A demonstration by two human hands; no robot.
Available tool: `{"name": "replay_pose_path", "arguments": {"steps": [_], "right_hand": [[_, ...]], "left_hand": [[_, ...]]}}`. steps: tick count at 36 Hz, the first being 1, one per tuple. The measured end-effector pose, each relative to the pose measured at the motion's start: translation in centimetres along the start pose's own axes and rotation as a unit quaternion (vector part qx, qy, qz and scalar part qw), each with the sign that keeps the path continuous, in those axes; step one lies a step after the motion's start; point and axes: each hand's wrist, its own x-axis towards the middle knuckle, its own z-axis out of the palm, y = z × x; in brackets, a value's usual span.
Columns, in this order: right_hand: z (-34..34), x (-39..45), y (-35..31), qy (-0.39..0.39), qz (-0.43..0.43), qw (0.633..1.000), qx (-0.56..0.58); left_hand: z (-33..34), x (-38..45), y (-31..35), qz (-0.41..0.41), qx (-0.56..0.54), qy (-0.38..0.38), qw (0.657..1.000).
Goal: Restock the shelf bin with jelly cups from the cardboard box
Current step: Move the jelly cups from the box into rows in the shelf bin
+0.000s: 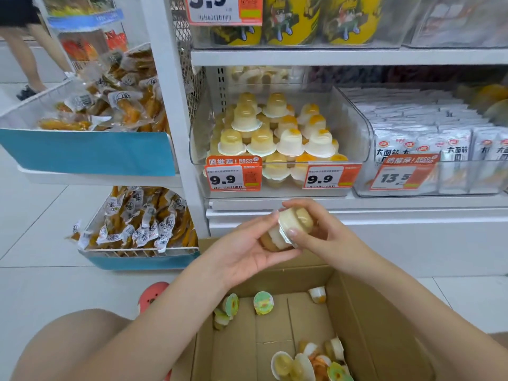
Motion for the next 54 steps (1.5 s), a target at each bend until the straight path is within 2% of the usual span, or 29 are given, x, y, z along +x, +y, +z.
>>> {"name": "replay_pose_path", "arguments": {"steps": [6,10,17,23,25,26,27,29,30,31,34,36,42,45,54], "right_hand": [[-1.0,0.4,-1.0,-0.046,-0.007,0.999,0.023],[-1.7,0.7,-1.6,-0.039,-0.029,0.999,0.002],[-2.4,0.9,-2.0,-0.067,-0.027,0.997,-0.026],[-2.3,2.5,-3.3,-0.024,-0.027,0.999,-0.04],[-2.8,3.5,-4.1,0.015,-0.024,0.999,-0.036],[-3.1,4.2,-4.6,0.037,-0.022,0.999,-0.024],[-3.5,5.1,-5.1,0.061,-0.022,0.998,-0.006],[-4.6,7.4,-6.0,0.122,-0.025,0.992,0.011],[-5.1,8.7,-6.6,0.156,-0.027,0.987,-0.007],[-5.6,10.1,-7.0,0.184,-0.028,0.982,-0.044],[-6.5,14.0,-8.2,0.229,-0.023,0.958,-0.169],[-6.9,16.2,-8.2,0.238,-0.012,0.94,-0.245],[-7.3,20.1,-7.7,0.187,0.005,0.906,-0.379],[-7.0,20.8,-7.4,0.159,-0.009,0.899,-0.408],[-6.5,21.7,-6.3,0.098,-0.015,0.902,-0.42]], "left_hand": [[0.1,-0.1,0.3,-0.007,-0.042,-0.029,0.999],[0.3,-0.1,0.6,-0.007,-0.002,-0.066,0.998],[0.3,0.1,0.9,-0.025,0.019,-0.042,0.999],[0.4,-0.1,2.6,-0.022,0.023,-0.049,0.998],[0.6,-0.3,3.5,0.004,0.105,-0.013,0.994],[0.7,-0.5,3.9,0.037,0.224,0.025,0.974],[0.6,-0.6,4.4,0.073,0.373,0.069,0.922],[-0.5,-0.3,5.3,0.144,0.618,0.146,0.759],[-1.1,0.0,5.8,0.158,0.663,0.162,0.714],[-1.6,0.1,6.3,0.161,0.676,0.168,0.699],[-2.8,0.3,7.6,0.18,0.668,0.195,0.695],[-3.2,0.5,7.9,0.197,0.686,0.218,0.666],[-4.0,1.9,7.7,0.174,0.725,0.218,0.629],[-4.0,2.5,7.6,0.158,0.745,0.219,0.609],[-4.1,2.9,7.3,0.16,0.749,0.227,0.602]]}}
